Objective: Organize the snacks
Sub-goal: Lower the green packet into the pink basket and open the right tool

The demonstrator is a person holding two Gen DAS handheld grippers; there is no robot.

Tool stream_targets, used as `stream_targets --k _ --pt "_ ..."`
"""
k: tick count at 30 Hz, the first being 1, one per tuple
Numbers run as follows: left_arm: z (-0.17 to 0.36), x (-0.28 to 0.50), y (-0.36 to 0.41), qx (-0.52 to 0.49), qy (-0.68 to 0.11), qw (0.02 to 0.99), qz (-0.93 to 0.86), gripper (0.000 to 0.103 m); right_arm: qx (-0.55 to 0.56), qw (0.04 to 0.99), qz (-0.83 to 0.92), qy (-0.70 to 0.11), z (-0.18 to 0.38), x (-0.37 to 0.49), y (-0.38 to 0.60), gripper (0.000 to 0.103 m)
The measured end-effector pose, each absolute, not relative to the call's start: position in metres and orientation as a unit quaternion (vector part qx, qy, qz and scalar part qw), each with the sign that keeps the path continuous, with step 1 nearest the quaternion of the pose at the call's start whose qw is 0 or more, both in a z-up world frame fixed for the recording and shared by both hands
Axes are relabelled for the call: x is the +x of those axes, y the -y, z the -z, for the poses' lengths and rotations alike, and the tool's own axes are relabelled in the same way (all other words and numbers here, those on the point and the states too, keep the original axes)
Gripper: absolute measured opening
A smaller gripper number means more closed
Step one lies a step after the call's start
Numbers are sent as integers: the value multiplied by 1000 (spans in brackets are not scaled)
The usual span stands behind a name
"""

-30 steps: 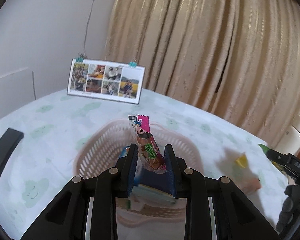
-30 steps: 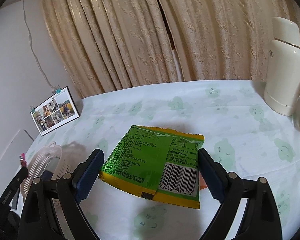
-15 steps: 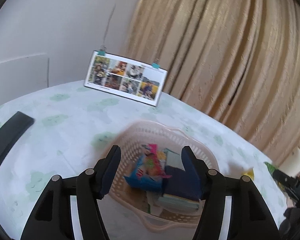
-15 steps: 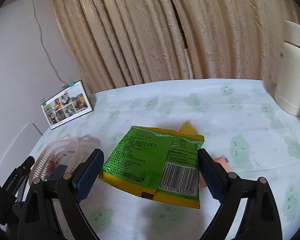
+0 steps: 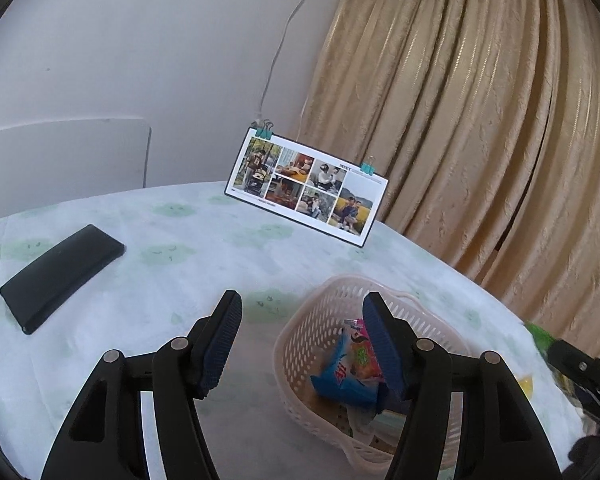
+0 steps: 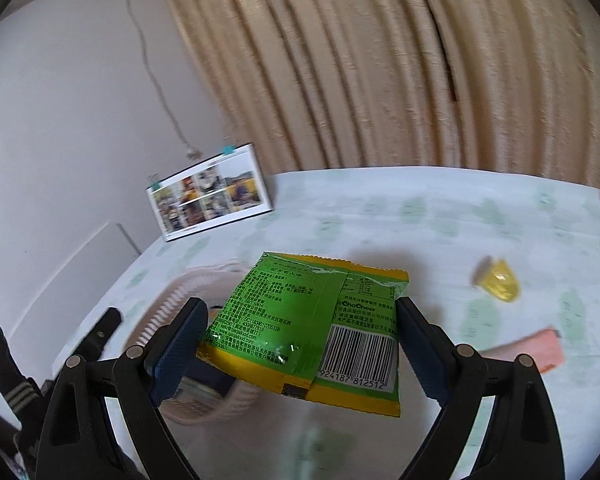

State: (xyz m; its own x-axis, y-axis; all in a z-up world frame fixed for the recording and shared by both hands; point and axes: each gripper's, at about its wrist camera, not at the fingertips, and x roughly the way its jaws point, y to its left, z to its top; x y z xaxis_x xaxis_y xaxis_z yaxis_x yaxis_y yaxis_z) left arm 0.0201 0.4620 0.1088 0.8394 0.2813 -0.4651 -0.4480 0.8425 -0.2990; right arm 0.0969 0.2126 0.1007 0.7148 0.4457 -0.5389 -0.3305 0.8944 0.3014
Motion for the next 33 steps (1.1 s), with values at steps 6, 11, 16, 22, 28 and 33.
stream_targets --k 6,11,16,22,28,33 --pt "-108 17 -469 -219 -202 934 -195 64 79 913 -239 -320 -100 101 -251 92" --pt "-106 12 -476 -237 -198 930 -198 64 79 904 -260 -329 -98 107 -276 92" --pt "-105 11 -479 -246 -198 928 -199 64 95 892 -280 -343 -93 115 -293 94" --pt "-104 12 -480 -247 -202 928 -194 64 123 885 -278 -353 -86 122 -289 94" --pt "-104 13 -479 -245 -202 928 -194 64 141 885 -270 -352 -83 120 -274 94" --pt "-104 14 -477 -240 -204 929 -193 64 143 885 -268 -352 -80 116 -266 94"
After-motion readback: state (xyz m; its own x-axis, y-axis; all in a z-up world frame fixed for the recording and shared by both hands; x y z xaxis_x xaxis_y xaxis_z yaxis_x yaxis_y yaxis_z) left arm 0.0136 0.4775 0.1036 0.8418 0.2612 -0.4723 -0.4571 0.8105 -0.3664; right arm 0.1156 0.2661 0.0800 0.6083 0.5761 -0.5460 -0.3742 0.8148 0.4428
